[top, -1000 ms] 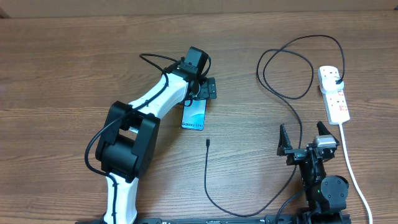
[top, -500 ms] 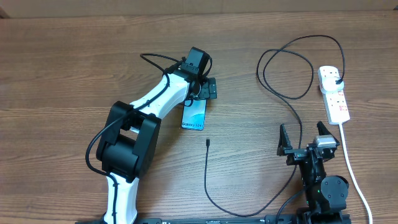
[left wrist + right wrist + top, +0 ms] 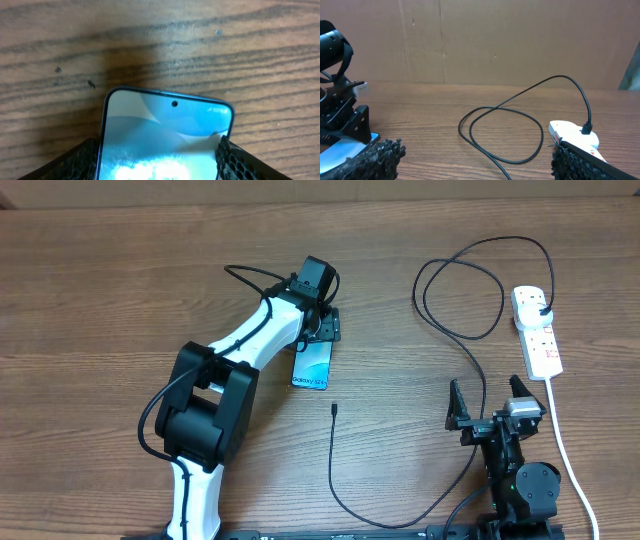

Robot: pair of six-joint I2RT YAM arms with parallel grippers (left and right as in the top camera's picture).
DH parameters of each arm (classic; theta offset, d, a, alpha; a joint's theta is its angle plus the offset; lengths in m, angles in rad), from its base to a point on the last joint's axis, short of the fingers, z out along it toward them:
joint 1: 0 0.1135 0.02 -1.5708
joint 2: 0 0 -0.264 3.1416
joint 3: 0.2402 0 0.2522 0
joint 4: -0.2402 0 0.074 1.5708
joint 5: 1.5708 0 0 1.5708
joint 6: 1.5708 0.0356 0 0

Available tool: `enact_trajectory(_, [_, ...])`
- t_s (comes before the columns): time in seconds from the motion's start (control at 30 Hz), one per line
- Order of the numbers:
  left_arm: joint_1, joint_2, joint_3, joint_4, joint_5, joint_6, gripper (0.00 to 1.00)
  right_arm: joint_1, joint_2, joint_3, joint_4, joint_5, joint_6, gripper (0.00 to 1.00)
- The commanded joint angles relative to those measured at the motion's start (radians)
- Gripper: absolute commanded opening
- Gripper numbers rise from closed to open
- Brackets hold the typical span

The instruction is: Plug charger to phone and switch on socket

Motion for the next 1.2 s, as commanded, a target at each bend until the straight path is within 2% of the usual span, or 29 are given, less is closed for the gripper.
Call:
enact_trajectory(0.0, [-0.034,0.127,-0.08,-0.07,0.107,-0.061,0.78,-0.006,-0.008,-0.011,0.003,0.002,-0.001,1.0])
enact_trajectory(0.13, [-0.043,0.127,-0.08,-0.11,0.131,-0.063,0.73,-0.006,-0.008,-0.011,0.003,0.002,-0.002,1.0])
enact_trajectory(0.27, [-0.051,0.127,-0.08,-0.162,0.135,-0.092,0.74,-0.006,-0.008,-0.011,0.003,0.001,-0.002,1.0])
enact_trajectory(0.93, [-0.072,0.127,-0.08,-0.399,0.154,-0.074,0.76,-0.006,-0.008,-0.011,0.003,0.001,-0.001,1.0])
enact_trajectory(1.03, [-0.072,0.127,-0.08,-0.399,0.152,-0.075,0.81,-0.006,-0.008,-0.011,0.003,0.002,-0.002,1.0])
enact_trajectory(1.17, [-0.072,0.127,-0.08,-0.399,0.152,-0.075,0.93,-0.006,-0.008,-0.011,0.003,0.002,-0.002,1.0])
